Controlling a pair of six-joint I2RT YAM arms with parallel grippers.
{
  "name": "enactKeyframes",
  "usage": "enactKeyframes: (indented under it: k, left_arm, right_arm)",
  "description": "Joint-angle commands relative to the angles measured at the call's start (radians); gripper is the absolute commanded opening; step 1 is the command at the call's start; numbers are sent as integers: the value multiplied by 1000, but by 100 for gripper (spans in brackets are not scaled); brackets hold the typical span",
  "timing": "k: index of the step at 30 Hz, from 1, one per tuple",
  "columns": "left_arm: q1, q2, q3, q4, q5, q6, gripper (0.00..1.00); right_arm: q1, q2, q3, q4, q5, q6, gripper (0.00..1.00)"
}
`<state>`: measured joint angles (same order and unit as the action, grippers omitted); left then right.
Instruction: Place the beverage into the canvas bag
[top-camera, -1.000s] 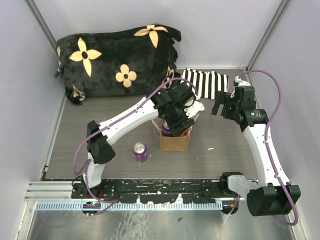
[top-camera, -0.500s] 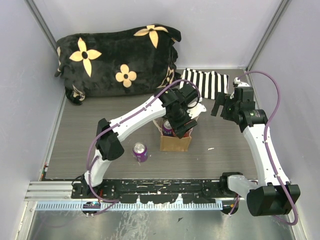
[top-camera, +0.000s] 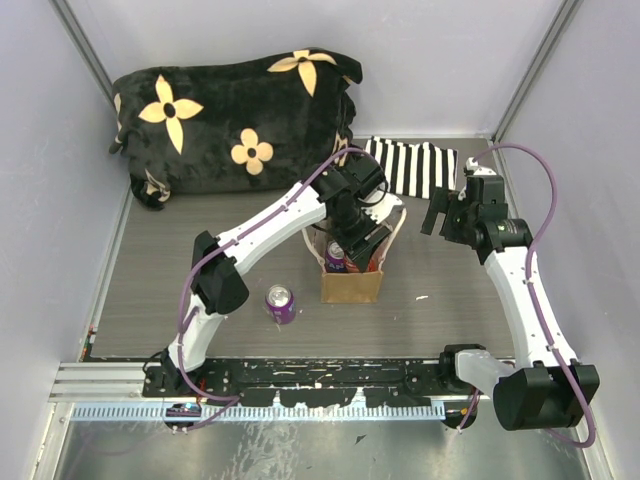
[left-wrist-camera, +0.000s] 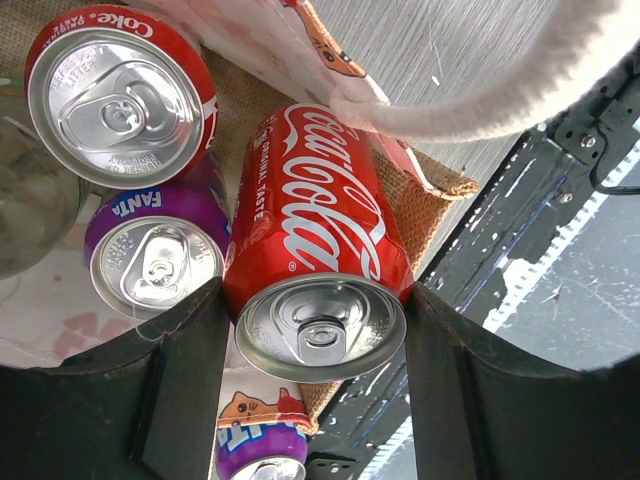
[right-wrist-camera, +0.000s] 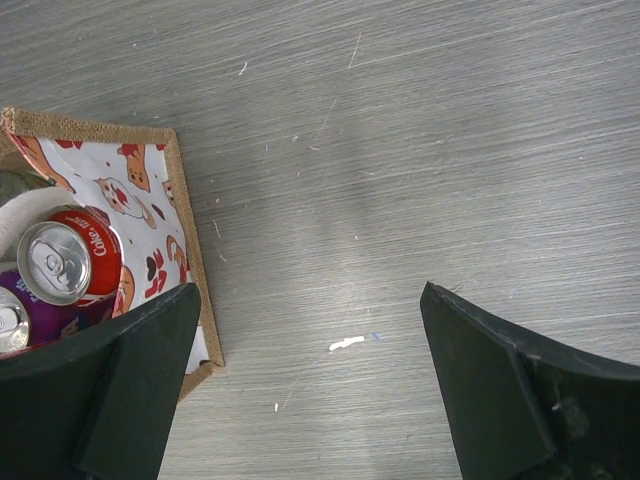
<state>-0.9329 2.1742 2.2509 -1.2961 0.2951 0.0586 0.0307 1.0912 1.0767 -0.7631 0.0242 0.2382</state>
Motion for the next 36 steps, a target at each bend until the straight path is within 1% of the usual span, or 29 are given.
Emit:
enactKeyframes:
  k: [1, 3, 6, 9, 13, 19, 25, 30, 33, 35, 36]
  left_arm:
    - [4, -37, 31, 18, 118, -117, 0]
    - [6, -35, 31, 31, 114, -173, 0]
    - [6, -32, 30, 58, 70, -245, 0]
    - [6, -17, 36, 88, -15, -334, 0]
    - [1, 14, 44, 100, -83, -393, 0]
    - [-22, 46, 28, 101, -163, -453, 0]
    - [-43, 76, 15, 110, -174, -475, 0]
    - [-51, 91, 8, 117, -165, -457, 1]
    - [-52, 92, 3, 119, -162, -438, 21]
    - [-51, 89, 0, 118, -159, -429, 40]
    - [-52, 87, -3, 120, -154, -424, 46]
  right_arm:
    - [-3, -5, -2, 50, 1, 1, 98]
    - [-3, -9, -9, 50, 6, 2, 98]
    - [-3, -19, -24, 53, 8, 5, 98]
    - [-4, -28, -39, 57, 8, 10, 98]
    - [-3, -34, -53, 60, 6, 13, 98]
    - [-3, -36, -76, 73, 4, 13, 98]
    - [-3, -36, -101, 90, -6, 18, 98]
    - [-3, -33, -118, 100, -13, 19, 98]
    - [-3, -30, -123, 106, -19, 22, 98]
    - [-3, -26, -125, 109, -22, 24, 98]
    - [-3, -26, -125, 110, -24, 25, 98]
